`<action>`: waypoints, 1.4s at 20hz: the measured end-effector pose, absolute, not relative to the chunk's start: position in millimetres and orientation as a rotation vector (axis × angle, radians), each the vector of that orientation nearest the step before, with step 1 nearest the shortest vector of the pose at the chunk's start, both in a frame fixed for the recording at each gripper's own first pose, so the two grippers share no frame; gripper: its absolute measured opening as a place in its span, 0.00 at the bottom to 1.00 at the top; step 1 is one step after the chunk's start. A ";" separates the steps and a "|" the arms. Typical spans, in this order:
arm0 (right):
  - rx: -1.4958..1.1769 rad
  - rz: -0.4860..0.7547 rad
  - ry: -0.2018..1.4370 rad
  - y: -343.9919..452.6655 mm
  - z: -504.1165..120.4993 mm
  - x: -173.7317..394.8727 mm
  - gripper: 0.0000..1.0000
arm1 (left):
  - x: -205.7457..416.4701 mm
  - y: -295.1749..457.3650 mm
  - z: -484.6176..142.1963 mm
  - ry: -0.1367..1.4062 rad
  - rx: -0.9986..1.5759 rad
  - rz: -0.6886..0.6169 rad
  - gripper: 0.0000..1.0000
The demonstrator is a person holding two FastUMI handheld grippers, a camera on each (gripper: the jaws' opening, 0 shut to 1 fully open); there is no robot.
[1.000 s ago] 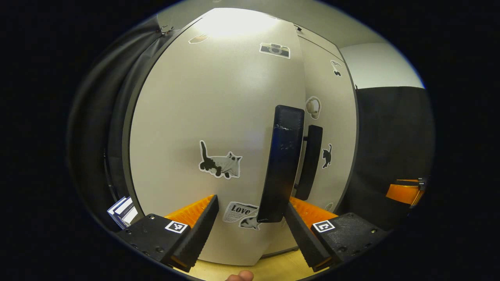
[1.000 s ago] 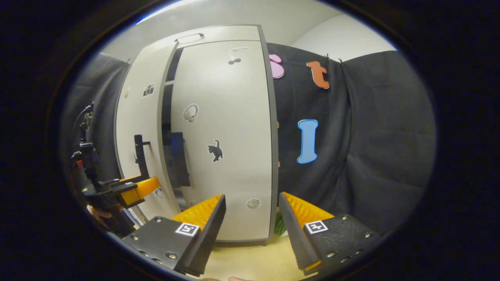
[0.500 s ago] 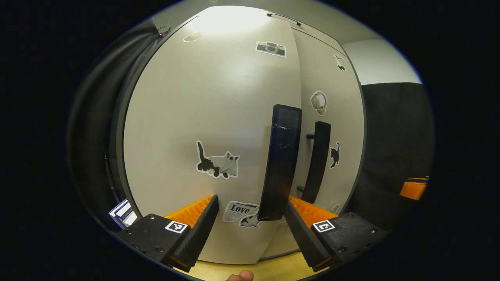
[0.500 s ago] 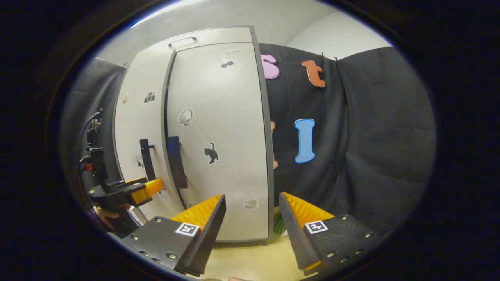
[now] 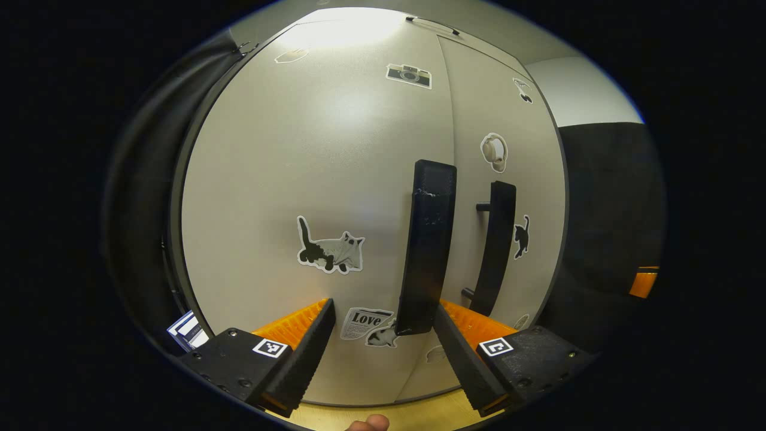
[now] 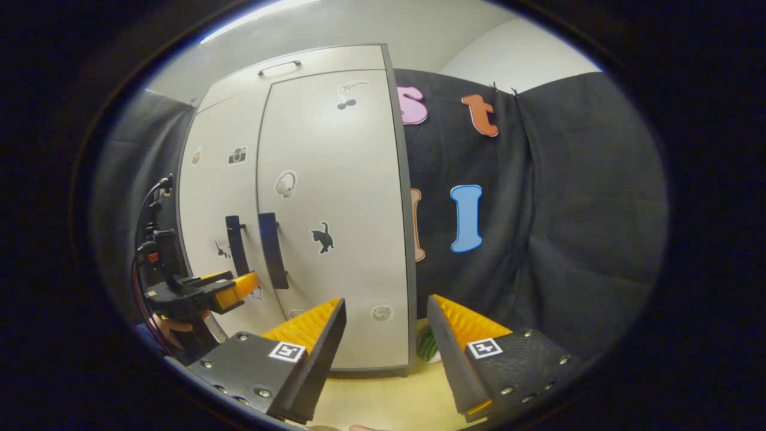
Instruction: Grasp the bottle in the cabinet with the left hand and place it on the coaster, then close the right door with the right hand and the left door with the left hand.
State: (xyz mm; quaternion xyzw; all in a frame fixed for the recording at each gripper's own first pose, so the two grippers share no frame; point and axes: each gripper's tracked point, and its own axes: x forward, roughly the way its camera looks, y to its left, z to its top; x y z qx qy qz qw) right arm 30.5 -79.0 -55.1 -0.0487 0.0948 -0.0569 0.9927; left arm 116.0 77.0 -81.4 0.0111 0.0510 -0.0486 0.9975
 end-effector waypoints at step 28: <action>-0.106 -0.008 -0.069 -78.7 66.7 15.1 0.95 | 1.1 61.6 65.0 -0.092 -0.022 0.051 0.96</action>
